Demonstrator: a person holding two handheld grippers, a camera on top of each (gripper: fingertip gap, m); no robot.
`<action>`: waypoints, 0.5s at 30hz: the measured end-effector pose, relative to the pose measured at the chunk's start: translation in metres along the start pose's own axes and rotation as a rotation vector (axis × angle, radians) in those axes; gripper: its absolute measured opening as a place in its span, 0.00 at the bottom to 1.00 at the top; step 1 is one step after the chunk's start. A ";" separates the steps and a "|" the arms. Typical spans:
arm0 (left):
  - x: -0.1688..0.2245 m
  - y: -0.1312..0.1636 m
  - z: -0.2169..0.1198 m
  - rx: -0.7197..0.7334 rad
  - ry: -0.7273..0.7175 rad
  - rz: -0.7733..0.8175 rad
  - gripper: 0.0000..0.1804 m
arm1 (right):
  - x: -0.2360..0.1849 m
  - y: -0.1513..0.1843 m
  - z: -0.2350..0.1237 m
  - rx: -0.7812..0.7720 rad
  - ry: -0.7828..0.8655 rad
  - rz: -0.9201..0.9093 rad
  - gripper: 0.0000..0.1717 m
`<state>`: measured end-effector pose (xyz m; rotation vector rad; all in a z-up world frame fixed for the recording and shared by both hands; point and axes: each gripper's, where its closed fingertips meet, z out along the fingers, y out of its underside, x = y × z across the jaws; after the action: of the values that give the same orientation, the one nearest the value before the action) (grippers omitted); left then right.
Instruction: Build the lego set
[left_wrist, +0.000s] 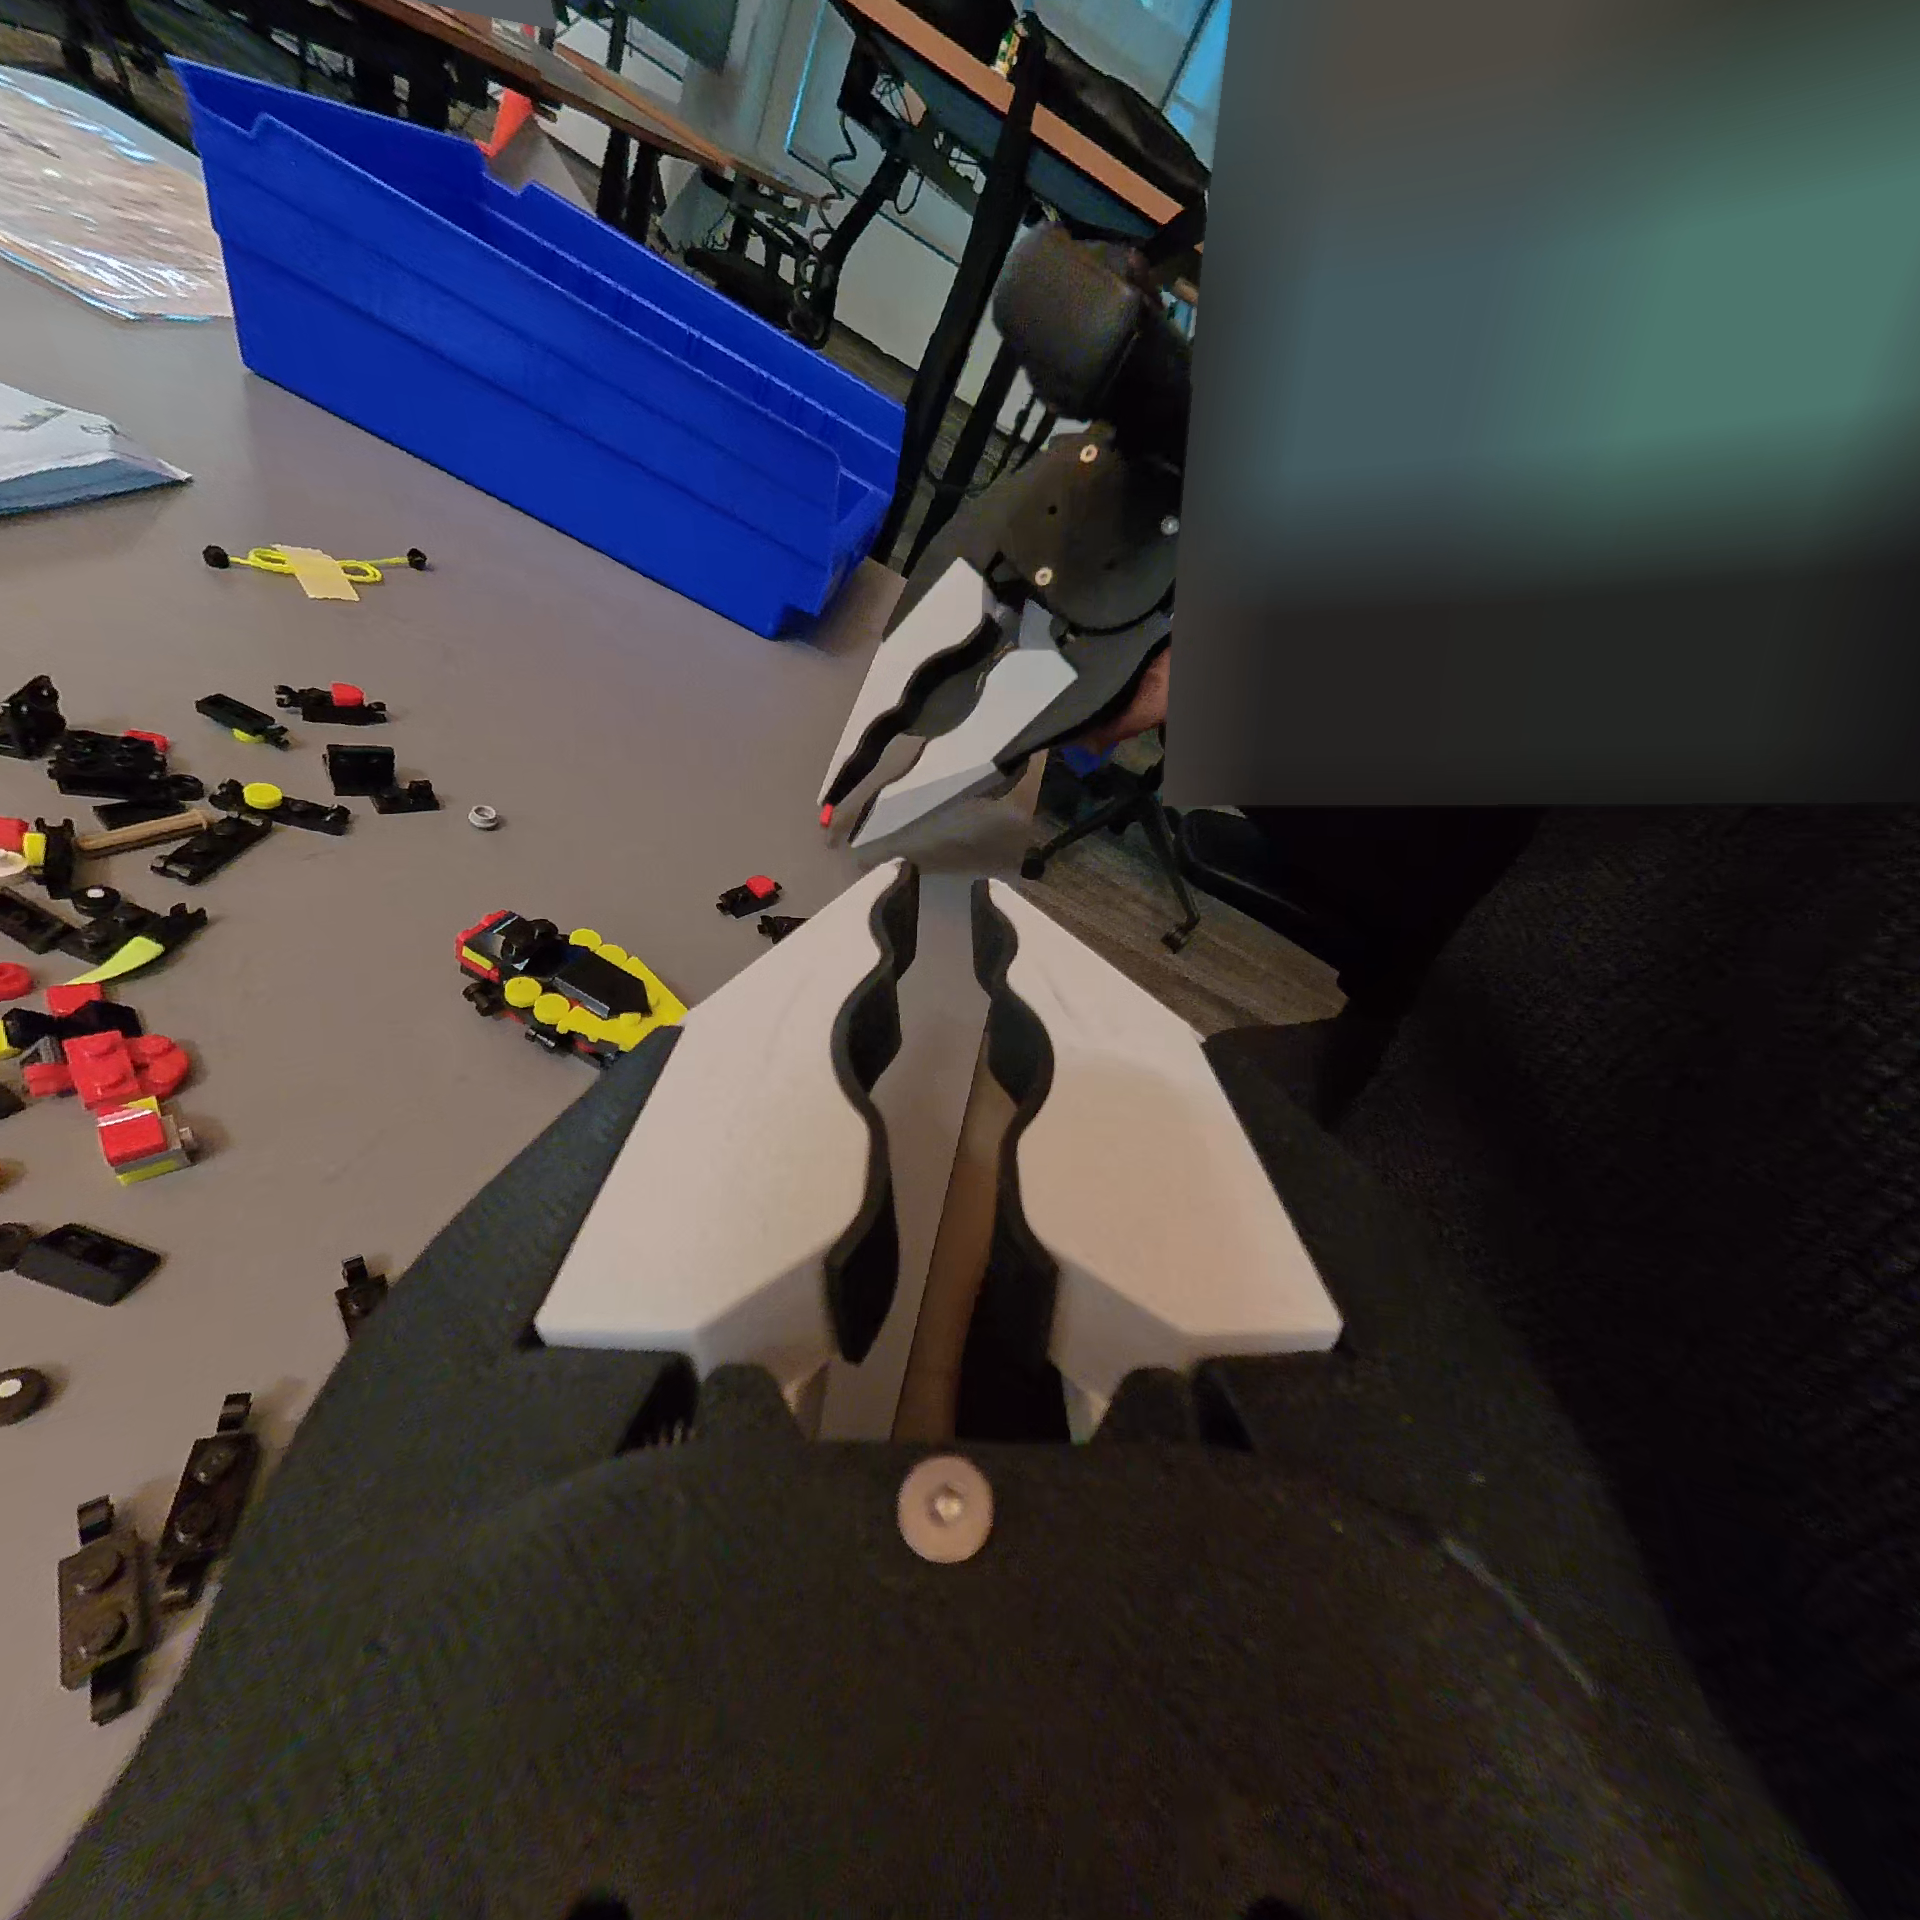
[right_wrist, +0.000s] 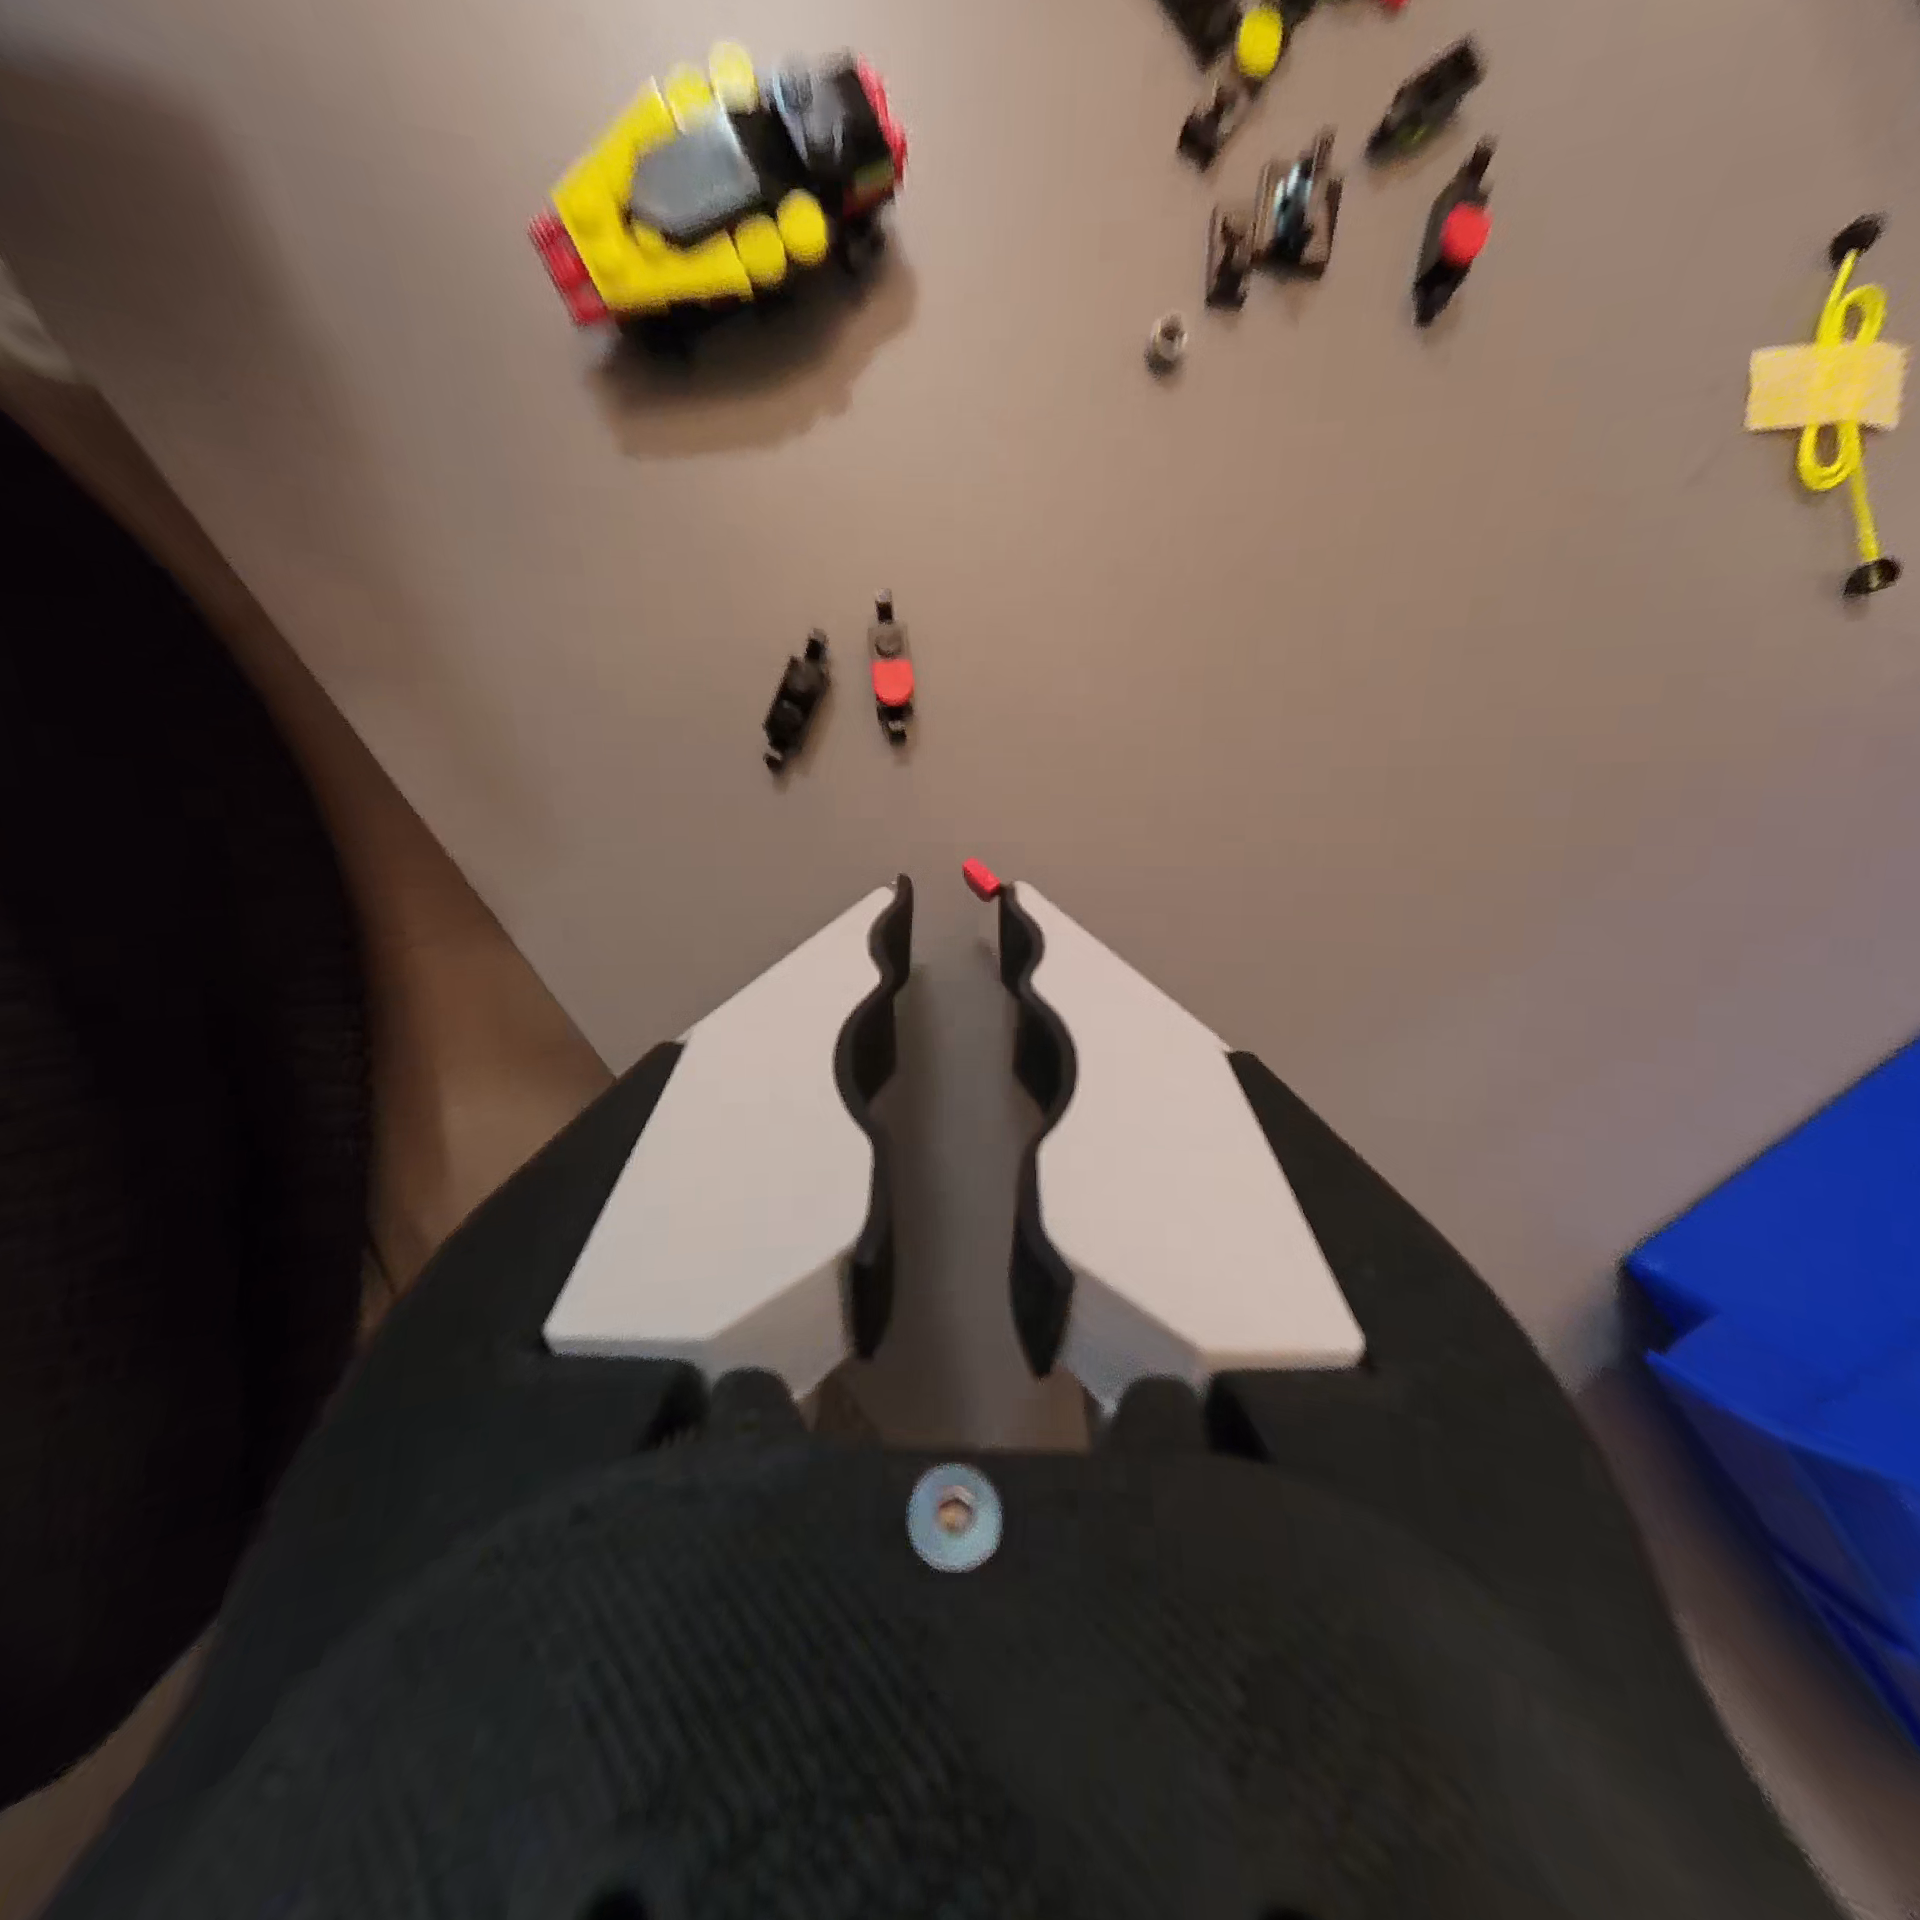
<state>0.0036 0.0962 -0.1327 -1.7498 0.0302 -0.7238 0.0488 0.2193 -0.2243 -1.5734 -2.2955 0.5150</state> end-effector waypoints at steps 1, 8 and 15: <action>0.000 0.000 0.000 0.001 0.001 -0.002 0.04 | -0.001 -0.002 0.000 0.019 -0.013 0.010 0.09; 0.000 0.000 0.000 0.003 0.007 -0.012 0.04 | 0.001 -0.001 0.014 0.006 0.007 -0.014 0.09; 0.001 0.000 0.000 0.001 0.015 -0.020 0.04 | 0.007 -0.005 0.017 0.021 0.044 -0.034 0.10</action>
<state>0.0045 0.0960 -0.1322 -1.7457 0.0225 -0.7514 0.0345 0.2217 -0.2372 -1.5180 -2.2728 0.4887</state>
